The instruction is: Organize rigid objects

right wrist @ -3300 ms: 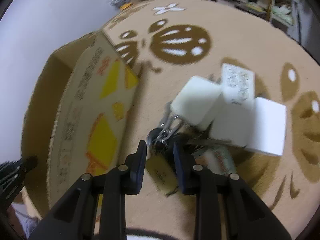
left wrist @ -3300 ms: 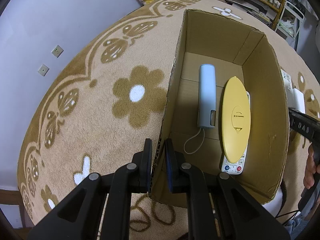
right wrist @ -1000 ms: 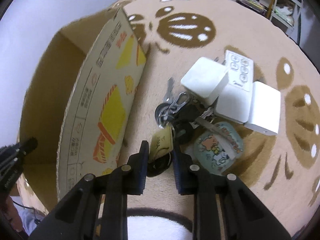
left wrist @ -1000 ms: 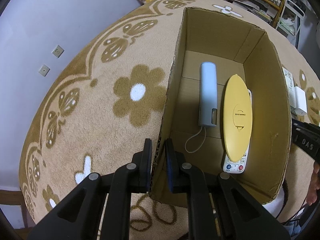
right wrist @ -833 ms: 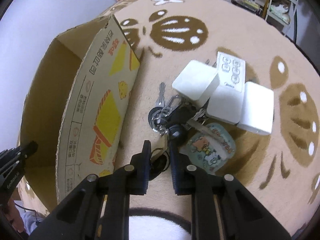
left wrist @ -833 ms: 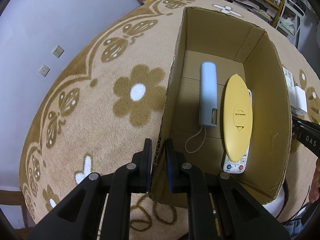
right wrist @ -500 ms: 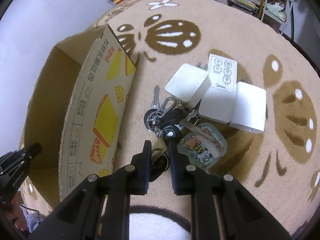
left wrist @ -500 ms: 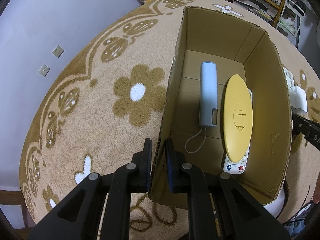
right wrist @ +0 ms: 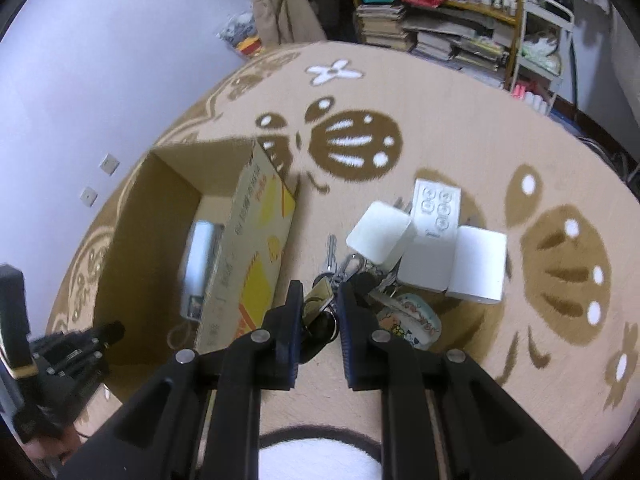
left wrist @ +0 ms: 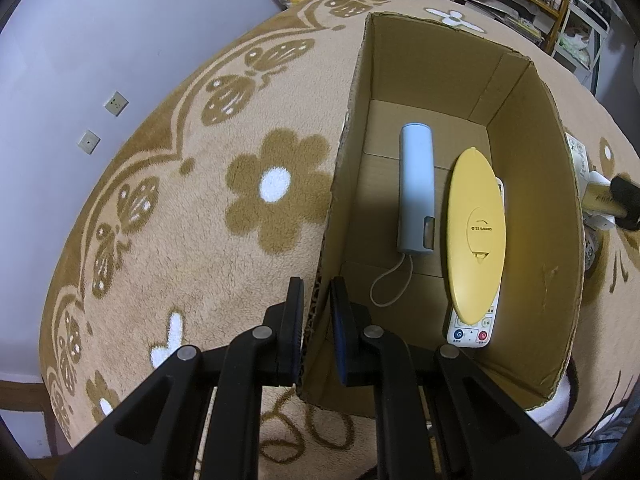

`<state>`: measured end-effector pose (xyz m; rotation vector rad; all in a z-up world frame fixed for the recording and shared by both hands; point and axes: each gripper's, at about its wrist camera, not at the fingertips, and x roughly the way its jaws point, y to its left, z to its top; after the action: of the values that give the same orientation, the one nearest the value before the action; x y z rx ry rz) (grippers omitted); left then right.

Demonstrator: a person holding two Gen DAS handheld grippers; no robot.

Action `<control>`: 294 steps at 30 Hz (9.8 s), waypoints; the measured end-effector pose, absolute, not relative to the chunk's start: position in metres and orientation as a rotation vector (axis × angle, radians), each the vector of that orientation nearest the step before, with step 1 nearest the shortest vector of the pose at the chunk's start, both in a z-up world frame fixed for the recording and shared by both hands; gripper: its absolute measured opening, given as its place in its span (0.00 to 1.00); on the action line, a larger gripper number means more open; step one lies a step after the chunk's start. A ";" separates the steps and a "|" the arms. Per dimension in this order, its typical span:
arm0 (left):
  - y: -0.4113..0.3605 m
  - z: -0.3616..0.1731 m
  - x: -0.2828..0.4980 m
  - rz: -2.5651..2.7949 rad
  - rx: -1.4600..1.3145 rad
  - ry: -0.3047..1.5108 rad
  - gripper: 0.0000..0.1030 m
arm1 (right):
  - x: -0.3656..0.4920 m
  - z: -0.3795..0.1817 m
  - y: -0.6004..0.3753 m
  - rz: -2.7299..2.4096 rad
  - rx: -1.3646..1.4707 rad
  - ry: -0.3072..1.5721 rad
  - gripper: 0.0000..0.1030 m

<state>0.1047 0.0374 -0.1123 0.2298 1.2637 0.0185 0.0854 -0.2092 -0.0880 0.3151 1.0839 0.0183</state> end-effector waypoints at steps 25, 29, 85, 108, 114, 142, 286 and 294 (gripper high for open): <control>0.038 -0.112 0.105 0.017 0.231 1.257 0.12 | 0.090 -0.066 -0.116 0.215 0.273 0.867 0.18; 0.039 -0.112 0.105 0.016 0.215 1.259 0.12 | 0.094 -0.080 -0.115 0.217 0.281 0.866 0.18; 0.035 -0.112 0.104 0.025 0.233 1.258 0.12 | 0.070 -0.140 -0.234 -0.182 0.166 1.040 0.80; 0.037 -0.113 0.105 0.020 0.228 1.263 0.12 | 0.083 -0.193 -0.252 -0.152 0.309 1.132 0.79; 0.037 -0.113 0.105 0.020 0.227 1.263 0.12 | 0.084 -0.195 -0.248 -0.193 0.292 1.124 0.78; 0.036 -0.113 0.105 0.021 0.233 1.263 0.12 | 0.050 -0.190 -0.280 -0.217 0.351 1.172 0.65; 0.036 -0.108 0.104 0.015 0.224 1.246 0.12 | 0.081 -0.182 -0.214 -0.070 0.247 1.010 0.89; 0.036 -0.108 0.104 0.013 0.221 1.248 0.11 | 0.092 -0.199 -0.202 -0.097 0.230 1.030 0.89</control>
<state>0.1043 0.0364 -0.1076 0.2214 1.2480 0.0134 0.0922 -0.2024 -0.1990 0.2299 1.0303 -0.0972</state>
